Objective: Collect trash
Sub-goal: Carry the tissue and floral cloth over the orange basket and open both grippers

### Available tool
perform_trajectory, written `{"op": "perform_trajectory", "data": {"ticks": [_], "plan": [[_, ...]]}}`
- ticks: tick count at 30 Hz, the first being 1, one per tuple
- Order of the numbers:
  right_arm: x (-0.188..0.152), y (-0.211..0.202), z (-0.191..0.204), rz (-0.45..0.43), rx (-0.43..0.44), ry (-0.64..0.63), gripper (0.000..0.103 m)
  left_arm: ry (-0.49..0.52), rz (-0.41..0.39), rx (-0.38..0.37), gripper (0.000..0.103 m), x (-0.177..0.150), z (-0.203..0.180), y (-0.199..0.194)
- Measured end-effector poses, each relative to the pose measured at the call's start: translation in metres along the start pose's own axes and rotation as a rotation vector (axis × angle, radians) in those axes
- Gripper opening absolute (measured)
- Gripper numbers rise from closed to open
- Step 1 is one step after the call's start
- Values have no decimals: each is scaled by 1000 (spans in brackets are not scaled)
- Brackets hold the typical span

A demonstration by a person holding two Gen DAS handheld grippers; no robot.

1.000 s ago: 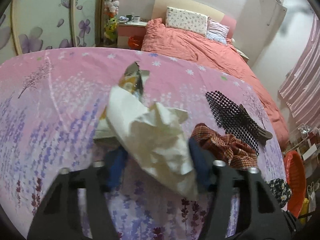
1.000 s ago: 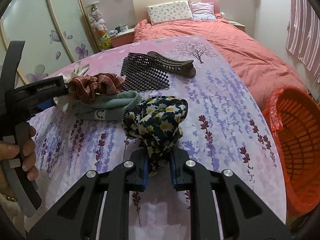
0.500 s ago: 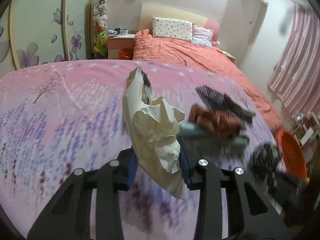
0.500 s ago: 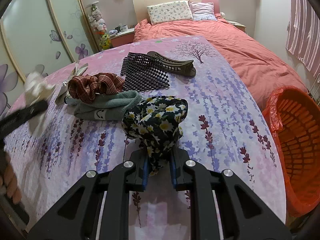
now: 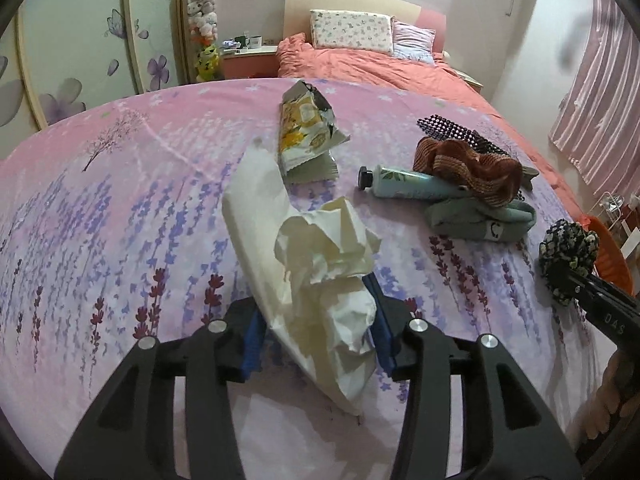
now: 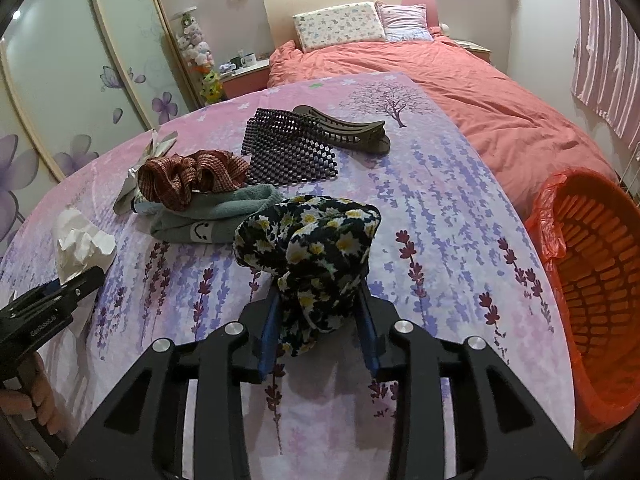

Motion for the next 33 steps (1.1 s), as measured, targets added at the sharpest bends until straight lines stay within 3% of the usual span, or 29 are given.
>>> {"op": "perform_trajectory", "data": {"ticks": [20, 22, 23, 24, 25, 27, 33], "plan": [[2, -4, -4, -29, -11, -8, 48, -16, 2, 14, 47, -1, 1, -3], [2, -6, -4, -32, -11, -11, 48, -14, 1, 16, 42, -1, 1, -4], [2, -5, -4, -31, -9, -14, 46, -13, 1, 13, 39, -1, 0, -4], [1, -5, -3, -29, -4, -15, 33, -12, 1, 9, 37, -1, 0, -4], [1, -5, -2, -26, 4, -15, 27, -12, 0, 10, 36, -1, -1, -5], [1, -8, -1, -27, 11, -13, 21, -10, -6, 5, 34, 1, -4, -8], [11, -30, -2, -83, 14, -9, 21, 11, -50, -6, 34, 9, -14, -28]]}}
Point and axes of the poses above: each gripper's, at about its wrist camera, not at the fingertips, and y roughly the way its jaws point, z to its left, x to its top, the point moved 5 cm from there along y, roughly the way its jaws point, and after that the axes turned 9 degrees about -z, right-handed, at the moved point
